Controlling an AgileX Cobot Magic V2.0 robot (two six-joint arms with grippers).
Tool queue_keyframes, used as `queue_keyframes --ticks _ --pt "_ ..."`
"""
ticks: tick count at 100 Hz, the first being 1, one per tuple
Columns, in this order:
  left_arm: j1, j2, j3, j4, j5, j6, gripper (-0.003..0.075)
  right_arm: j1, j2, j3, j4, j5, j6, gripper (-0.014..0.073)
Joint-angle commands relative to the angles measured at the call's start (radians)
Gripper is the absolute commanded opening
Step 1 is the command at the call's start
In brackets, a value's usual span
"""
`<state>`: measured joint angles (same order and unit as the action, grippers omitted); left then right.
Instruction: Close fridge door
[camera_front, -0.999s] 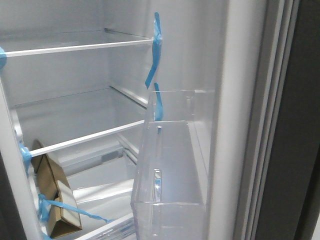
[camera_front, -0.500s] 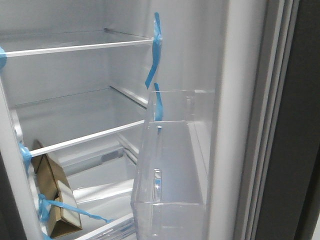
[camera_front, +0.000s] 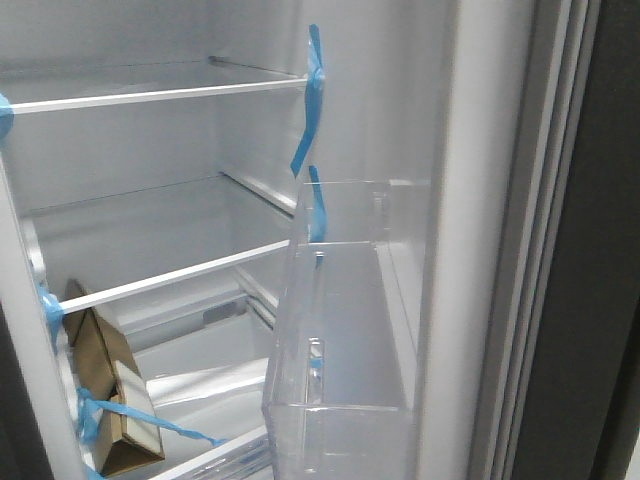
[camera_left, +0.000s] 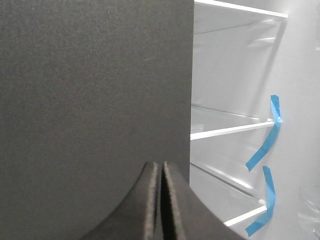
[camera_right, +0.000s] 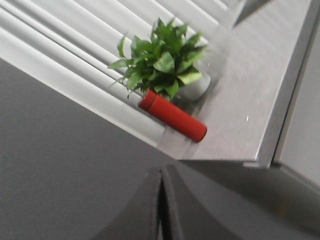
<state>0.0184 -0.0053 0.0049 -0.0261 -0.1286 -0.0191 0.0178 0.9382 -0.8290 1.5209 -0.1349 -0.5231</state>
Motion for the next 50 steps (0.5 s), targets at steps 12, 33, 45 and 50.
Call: queue_keyframes --ticks 12,33,45,50 --pt "-0.008 -0.011 0.035 -0.004 -0.073 -0.004 -0.0020 -0.005 0.056 -0.043 0.001 0.097 0.203 -0.0046" --pt "-0.008 -0.011 0.035 -0.004 -0.073 -0.004 -0.0020 -0.005 0.090 -0.059 0.001 0.176 0.314 -0.0046" --pt "-0.008 -0.011 0.035 -0.004 -0.073 -0.004 -0.0020 -0.005 0.110 -0.088 0.007 0.241 0.334 -0.0046" --pt "-0.008 -0.011 0.035 -0.004 -0.073 -0.004 -0.0020 -0.005 0.118 -0.103 0.023 0.288 0.334 -0.0046"
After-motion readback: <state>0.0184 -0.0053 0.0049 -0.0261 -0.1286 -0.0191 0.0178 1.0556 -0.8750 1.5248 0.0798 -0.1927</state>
